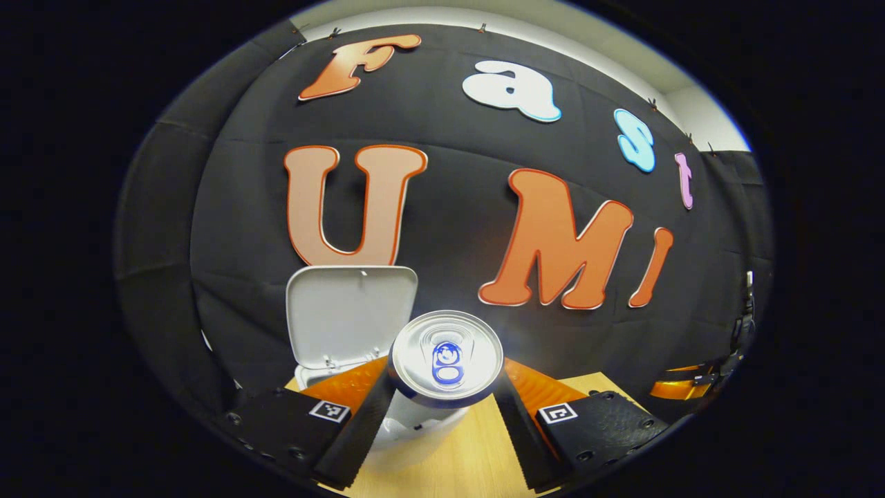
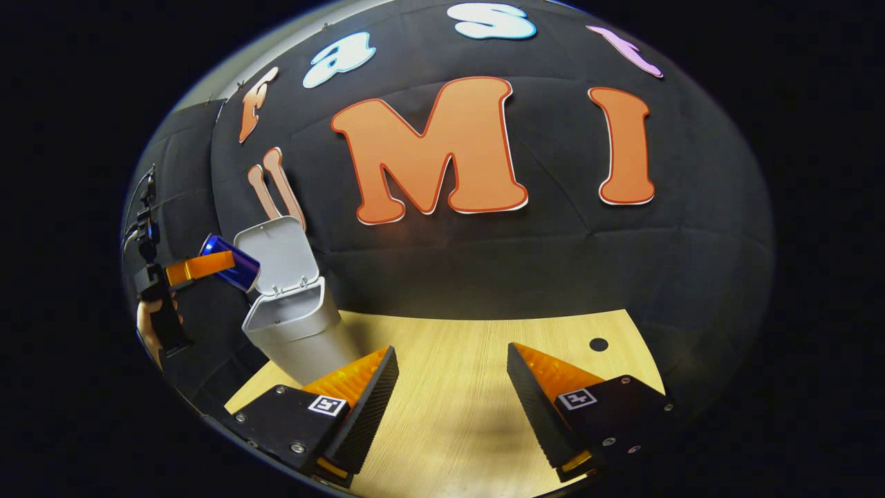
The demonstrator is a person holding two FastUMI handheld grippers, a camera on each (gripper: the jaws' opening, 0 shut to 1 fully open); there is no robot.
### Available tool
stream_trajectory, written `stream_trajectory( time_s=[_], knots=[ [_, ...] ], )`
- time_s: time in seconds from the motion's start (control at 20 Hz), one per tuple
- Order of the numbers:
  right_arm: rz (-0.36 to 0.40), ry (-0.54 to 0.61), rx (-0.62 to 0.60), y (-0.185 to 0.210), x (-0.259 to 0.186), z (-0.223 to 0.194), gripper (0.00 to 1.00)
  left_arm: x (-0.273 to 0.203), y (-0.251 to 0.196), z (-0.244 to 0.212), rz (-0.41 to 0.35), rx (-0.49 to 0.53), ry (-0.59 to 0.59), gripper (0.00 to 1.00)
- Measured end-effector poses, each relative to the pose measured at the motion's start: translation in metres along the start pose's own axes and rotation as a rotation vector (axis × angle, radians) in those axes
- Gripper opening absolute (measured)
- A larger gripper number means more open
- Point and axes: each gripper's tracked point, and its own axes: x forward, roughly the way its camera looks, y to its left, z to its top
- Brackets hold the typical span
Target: Press the lid of the desktop garbage bin to open it, pick up the crumpled paper on the desktop and throw it into the bin, then pick up the pop can on the desktop and drop it into the bin, and finally close the garbage bin lid.
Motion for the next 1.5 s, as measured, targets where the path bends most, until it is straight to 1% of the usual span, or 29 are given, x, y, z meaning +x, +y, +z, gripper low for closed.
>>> stream_trajectory(
  time_s=[0.15,0.2,0.35,0.4,0.6,0.7,0.75,0.8,0.9,1.3,1.5],
  knots=[
    [-0.015,0.001,-0.003,-0.004,-0.005,-0.002,0.95,0.022,0.028,-0.01,0.06,0.046,0.032,0.83],
    [-0.019,0.003,-0.005,-0.006,-0.006,-0.003,0.95,0.03,0.034,-0.019,0.065,0.041,0.047,0.83],
    [-0.034,0.012,-0.005,-0.009,-0.011,-0.007,0.95,0.05,0.047,-0.05,0.074,-0.033,0.113,0.83],
    [-0.039,0.015,-0.004,-0.01,-0.011,-0.009,0.95,0.055,0.049,-0.063,0.081,-0.042,0.134,0.84],
    [-0.056,0.03,0.005,-0.013,-0.013,-0.018,0.95,0.069,0.063,-0.114,0.106,-0.028,0.238,0.84],
    [-0.059,0.045,0.005,-0.015,-0.017,-0.027,0.95,0.071,0.063,-0.124,0.118,-0.022,0.269,0.86],
    [-0.06,0.053,0.004,-0.017,-0.019,-0.03,0.95,0.072,0.06,-0.124,0.114,-0.023,0.27,0.89],
    [-0.059,0.059,0.004,-0.017,-0.017,-0.032,0.95,0.071,0.058,-0.125,0.107,-0.025,0.264,0.95],
    [-0.056,0.063,0.005,-0.016,-0.015,-0.033,0.95,0.066,0.053,-0.117,0.096,-0.031,0.24,0.96],
    [-0.022,0.08,0.0,-0.005,-0.011,-0.039,0.95,0.046,0.041,-0.082,0.09,-0.008,0.162,0.95],
    [0.018,0.107,0.002,0.009,-0.009,-0.049,0.95,0.035,0.036,-0.056,0.082,-0.016,0.119,0.94]
  ],
)
